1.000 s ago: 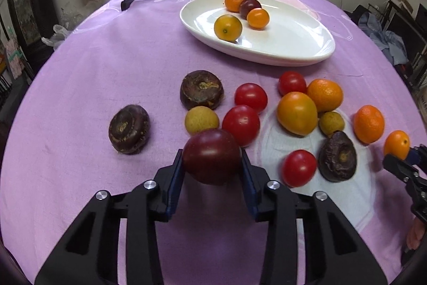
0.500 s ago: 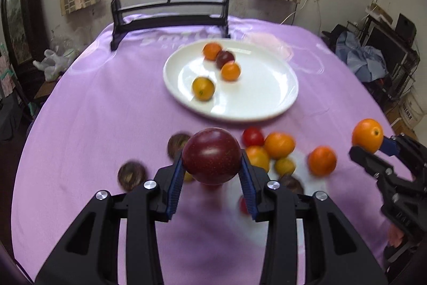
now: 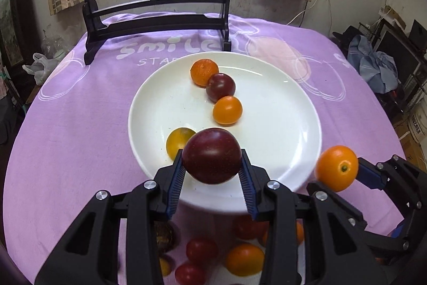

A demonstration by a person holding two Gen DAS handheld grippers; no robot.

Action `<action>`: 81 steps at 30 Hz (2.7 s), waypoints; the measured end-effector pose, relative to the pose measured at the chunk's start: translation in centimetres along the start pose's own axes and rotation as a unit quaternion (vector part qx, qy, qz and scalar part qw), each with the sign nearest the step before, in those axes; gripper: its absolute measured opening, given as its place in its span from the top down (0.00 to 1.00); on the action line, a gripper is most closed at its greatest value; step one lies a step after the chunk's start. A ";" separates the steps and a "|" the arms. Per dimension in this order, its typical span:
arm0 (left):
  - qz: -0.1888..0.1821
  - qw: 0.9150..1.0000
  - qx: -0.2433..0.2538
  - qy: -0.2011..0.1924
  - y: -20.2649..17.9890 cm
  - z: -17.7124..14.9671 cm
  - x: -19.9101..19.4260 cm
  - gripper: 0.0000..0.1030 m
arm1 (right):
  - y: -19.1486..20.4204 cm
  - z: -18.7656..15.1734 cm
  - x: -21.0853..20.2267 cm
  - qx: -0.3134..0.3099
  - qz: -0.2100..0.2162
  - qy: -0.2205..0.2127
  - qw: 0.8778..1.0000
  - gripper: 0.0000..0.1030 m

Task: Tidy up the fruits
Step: 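Release the plum on the plate with the left tool while the right tool places the orange, then grasp another orange with the right tool, then grasp a brown passion fruit with the left tool while the right tool carries the orange to the plate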

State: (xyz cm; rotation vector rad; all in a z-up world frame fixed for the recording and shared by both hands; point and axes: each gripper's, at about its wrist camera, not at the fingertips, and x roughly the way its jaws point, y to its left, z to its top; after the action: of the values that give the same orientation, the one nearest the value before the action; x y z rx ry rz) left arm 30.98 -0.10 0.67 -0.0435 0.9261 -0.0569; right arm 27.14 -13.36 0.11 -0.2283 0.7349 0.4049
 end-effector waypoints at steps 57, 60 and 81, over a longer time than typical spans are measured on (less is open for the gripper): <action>-0.014 0.998 -0.066 -0.019 8.4 -13.5 -6.2 0.08 | 0.2 -10.3 -3.0 0.065 0.001 0.063 0.996 0.56; 0.023 0.999 -0.045 -0.018 8.9 -13.4 -6.3 0.08 | 0.6 -10.2 -3.6 0.060 0.010 0.057 0.997 0.56; 0.046 0.999 -0.011 0.005 9.7 -12.7 -3.2 0.60 | 0.6 -10.0 -4.5 0.059 0.006 0.038 0.998 0.56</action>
State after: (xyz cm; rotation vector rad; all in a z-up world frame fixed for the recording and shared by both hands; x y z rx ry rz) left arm 19.22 9.65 -5.02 -0.0213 0.9368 0.0394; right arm 17.82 -17.43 -4.03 -0.1278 0.8319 0.3642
